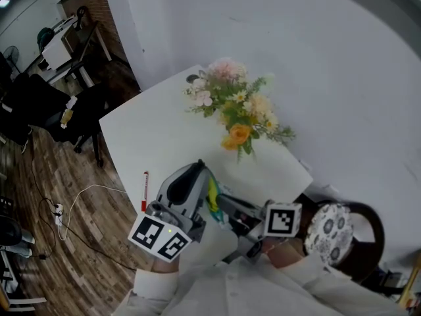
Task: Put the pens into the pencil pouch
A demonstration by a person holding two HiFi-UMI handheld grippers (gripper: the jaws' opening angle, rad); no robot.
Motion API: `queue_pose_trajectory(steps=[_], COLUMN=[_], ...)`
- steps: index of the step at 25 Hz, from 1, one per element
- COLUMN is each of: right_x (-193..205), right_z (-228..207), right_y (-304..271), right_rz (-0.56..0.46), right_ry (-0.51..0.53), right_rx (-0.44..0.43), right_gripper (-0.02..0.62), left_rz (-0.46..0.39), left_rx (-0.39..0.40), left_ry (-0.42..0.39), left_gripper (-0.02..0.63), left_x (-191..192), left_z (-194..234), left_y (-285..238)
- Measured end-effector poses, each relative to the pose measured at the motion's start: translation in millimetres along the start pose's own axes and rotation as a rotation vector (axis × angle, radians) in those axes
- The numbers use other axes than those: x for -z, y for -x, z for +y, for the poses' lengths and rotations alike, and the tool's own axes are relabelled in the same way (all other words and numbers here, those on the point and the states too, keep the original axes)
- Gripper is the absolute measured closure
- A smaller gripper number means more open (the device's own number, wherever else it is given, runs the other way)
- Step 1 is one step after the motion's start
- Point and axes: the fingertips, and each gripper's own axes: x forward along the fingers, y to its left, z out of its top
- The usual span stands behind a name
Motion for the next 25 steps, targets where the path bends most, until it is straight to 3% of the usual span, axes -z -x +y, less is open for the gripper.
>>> queue_pose_trajectory(steps=[15, 21, 25], right_x=[-2, 1, 1], right_z=[-5, -6, -6], right_y=[3, 3, 3], right_rz=[-0.011, -0.001, 0.002], right_ry=[-0.01, -0.007, -0.006], right_rx=[0.016, 0.011, 0.01], right_gripper=[0.561, 0.561, 0.561], left_rz=[0.095, 0.128, 0.149], left_rx=[0.006, -0.087, -0.114], left_ry=[-0.011, -0.074, -0.067], left_gripper=[0.548, 0.548, 0.526], left_x=[23, 23, 26], left_z=[-2, 12, 19], left_y=[11, 13, 11])
